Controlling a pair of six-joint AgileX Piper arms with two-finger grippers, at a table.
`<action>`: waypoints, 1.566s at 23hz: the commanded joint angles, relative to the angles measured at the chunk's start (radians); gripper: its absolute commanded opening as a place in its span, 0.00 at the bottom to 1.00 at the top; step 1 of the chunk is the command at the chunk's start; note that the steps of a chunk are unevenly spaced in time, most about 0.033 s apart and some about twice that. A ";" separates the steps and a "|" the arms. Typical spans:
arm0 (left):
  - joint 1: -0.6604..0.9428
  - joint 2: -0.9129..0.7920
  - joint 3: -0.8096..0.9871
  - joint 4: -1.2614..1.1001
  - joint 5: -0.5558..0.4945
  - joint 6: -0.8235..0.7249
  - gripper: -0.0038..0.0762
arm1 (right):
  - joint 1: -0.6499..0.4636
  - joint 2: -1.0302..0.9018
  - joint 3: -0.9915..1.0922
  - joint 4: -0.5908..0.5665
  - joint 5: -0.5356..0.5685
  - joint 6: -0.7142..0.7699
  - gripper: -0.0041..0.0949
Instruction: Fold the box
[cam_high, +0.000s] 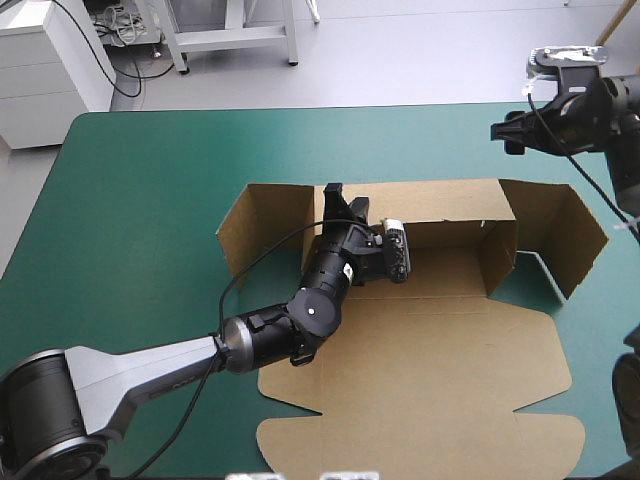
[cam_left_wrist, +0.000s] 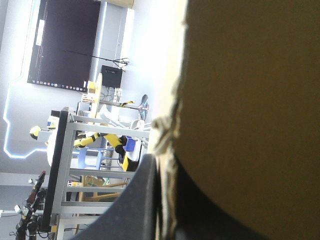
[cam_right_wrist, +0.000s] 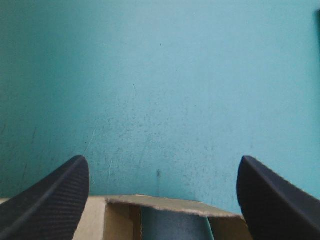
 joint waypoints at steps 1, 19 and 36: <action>0.000 -0.039 -0.013 -0.031 0.059 -0.049 0.04 | -0.021 0.054 -0.100 0.008 -0.024 0.000 0.78; 0.000 -0.039 -0.013 -0.030 0.057 -0.103 0.04 | -0.229 0.143 0.071 0.319 0.018 -0.173 0.77; 0.000 -0.039 -0.013 -0.034 0.025 -0.094 0.04 | -0.229 -0.112 0.479 0.327 -0.044 -0.284 0.34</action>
